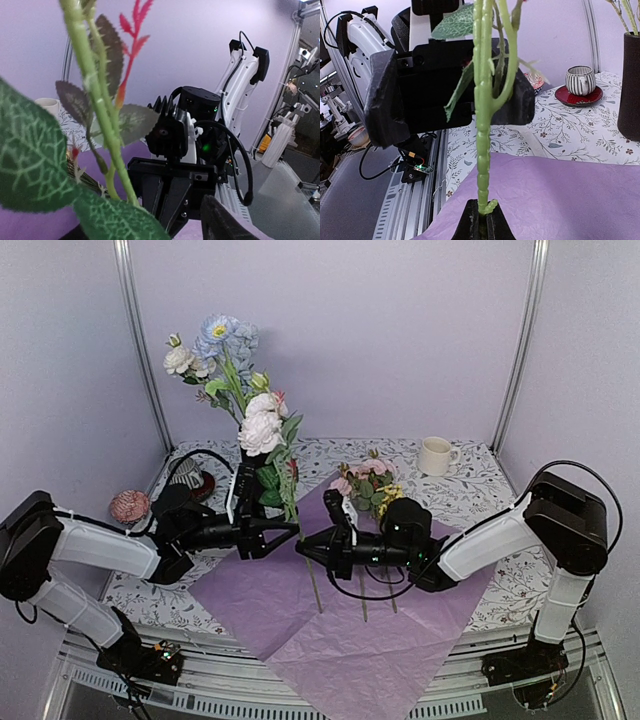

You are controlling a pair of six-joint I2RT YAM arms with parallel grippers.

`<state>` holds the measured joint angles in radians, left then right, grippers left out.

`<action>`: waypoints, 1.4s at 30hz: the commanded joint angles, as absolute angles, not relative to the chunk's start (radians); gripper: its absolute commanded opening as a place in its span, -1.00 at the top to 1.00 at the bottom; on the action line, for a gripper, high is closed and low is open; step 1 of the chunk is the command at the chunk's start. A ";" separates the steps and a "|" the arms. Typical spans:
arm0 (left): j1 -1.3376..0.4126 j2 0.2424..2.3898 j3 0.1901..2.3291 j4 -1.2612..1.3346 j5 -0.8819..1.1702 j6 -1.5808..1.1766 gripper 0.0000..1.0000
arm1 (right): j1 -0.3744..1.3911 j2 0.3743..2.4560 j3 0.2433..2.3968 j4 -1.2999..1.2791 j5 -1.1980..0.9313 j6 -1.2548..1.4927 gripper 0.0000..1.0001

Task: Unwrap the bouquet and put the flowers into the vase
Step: Pass from the right arm to the left

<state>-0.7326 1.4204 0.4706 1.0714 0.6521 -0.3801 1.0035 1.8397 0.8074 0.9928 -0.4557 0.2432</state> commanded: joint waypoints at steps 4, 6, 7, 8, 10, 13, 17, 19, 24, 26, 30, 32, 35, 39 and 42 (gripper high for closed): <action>-0.762 1.440 0.512 1.043 0.676 -0.352 0.40 | 1.020 1.863 0.838 0.999 -0.469 0.222 0.92; -0.761 1.438 0.519 1.023 0.675 -0.343 0.68 | 1.020 1.858 0.835 0.999 -0.469 0.217 0.86; -0.762 1.435 0.522 1.011 0.671 -0.337 0.80 | 1.020 1.854 0.830 0.999 -0.465 0.211 0.78; -0.762 1.432 0.523 1.001 0.665 -0.332 0.89 | 1.019 1.849 0.827 0.999 -0.456 0.201 0.67; -0.762 1.418 0.520 0.981 0.642 -0.320 0.93 | 1.019 1.838 0.813 1.000 -0.436 0.174 0.40; -0.761 1.393 0.517 0.943 0.595 -0.291 0.95 | 1.017 1.812 0.789 1.001 -0.399 0.136 0.17; -0.762 1.344 0.509 0.868 0.488 -0.255 0.98 | 1.001 1.766 0.746 1.009 -0.313 0.093 0.07; -0.762 1.311 0.497 0.841 0.429 -0.235 0.99 | 0.982 1.738 0.720 1.013 -0.277 0.085 0.06; -0.762 1.215 0.461 0.810 0.320 -0.189 1.00 | 0.933 1.671 0.638 1.049 -0.204 0.089 0.06; -0.761 1.183 0.450 0.796 0.287 -0.168 1.00 | 0.926 1.663 0.608 1.079 -0.176 0.089 0.06; -0.761 1.128 0.426 0.788 0.237 -0.137 1.00 | 0.924 1.683 0.591 1.103 -0.132 0.067 0.04; -0.762 1.113 0.419 0.788 0.220 -0.124 1.00 | 0.923 1.697 0.592 1.103 -0.110 0.069 0.04; -0.761 1.094 0.414 0.786 0.173 -0.100 1.00 | 0.921 1.710 0.595 1.107 -0.092 0.085 0.03; -0.760 1.055 0.420 0.759 0.071 -0.064 1.00 | 0.922 1.710 0.591 1.116 -0.106 0.097 0.01; -0.754 1.020 0.463 0.693 -0.061 -0.041 1.00 | 0.922 1.703 0.588 1.117 -0.097 0.082 0.00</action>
